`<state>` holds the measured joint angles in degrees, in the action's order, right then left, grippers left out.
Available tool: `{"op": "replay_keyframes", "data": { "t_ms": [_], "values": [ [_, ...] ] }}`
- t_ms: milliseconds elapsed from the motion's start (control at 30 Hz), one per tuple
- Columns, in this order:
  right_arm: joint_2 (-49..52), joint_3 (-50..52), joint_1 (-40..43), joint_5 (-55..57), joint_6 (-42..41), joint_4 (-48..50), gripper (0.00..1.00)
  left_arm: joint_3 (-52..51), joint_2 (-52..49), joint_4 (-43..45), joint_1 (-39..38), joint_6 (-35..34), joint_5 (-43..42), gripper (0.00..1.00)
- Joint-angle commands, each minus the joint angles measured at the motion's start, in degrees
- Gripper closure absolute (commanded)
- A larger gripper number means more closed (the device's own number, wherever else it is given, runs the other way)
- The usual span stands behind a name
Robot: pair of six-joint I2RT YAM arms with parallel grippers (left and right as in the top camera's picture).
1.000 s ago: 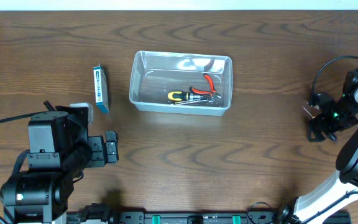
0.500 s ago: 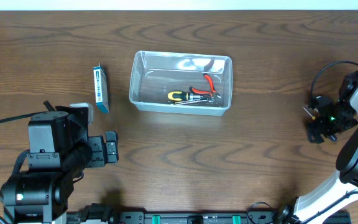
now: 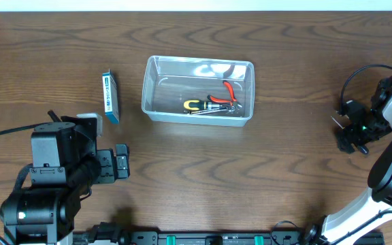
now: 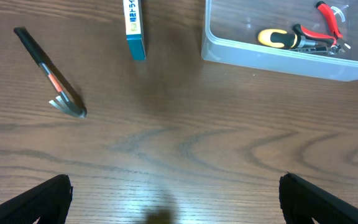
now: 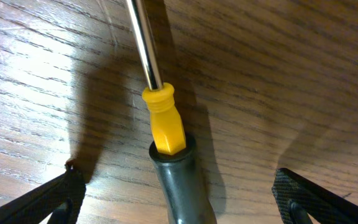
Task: Pack container
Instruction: 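Lower the right gripper and close on the yellow screwdriver handle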
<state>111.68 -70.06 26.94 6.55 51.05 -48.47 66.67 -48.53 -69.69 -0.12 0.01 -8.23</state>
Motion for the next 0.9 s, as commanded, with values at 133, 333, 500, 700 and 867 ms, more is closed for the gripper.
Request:
{"op": "replay_keyframes", "data": {
  "t_ms": [133, 333, 500, 700, 867],
  "values": [
    [1.9, 1.0, 0.5, -2.7, 0.5, 1.4, 0.05, 0.5, -0.1, -0.8, -0.2, 0.4, -0.2, 0.02],
    [1.9, 2.3, 0.6, -3.0, 0.5, 2.2, 0.02, 0.5, -0.1, -0.9, -0.2, 0.4, -0.2, 0.02],
    [1.9, 3.3, 0.6, -3.6, 0.5, 2.6, 0.01, 0.5, -0.1, -0.9, -0.2, 0.4, -0.2, 0.02],
    [1.9, 4.7, 1.0, -5.4, 0.5, 3.0, 0.01, 0.5, -0.1, -1.0, -0.2, 0.4, -0.2, 0.02],
    [1.9, 6.3, 1.0, -5.5, 0.4, 3.8, 0.01, 0.5, -0.1, -1.0, -0.2, 0.4, -0.2, 0.02]
  ]
}}
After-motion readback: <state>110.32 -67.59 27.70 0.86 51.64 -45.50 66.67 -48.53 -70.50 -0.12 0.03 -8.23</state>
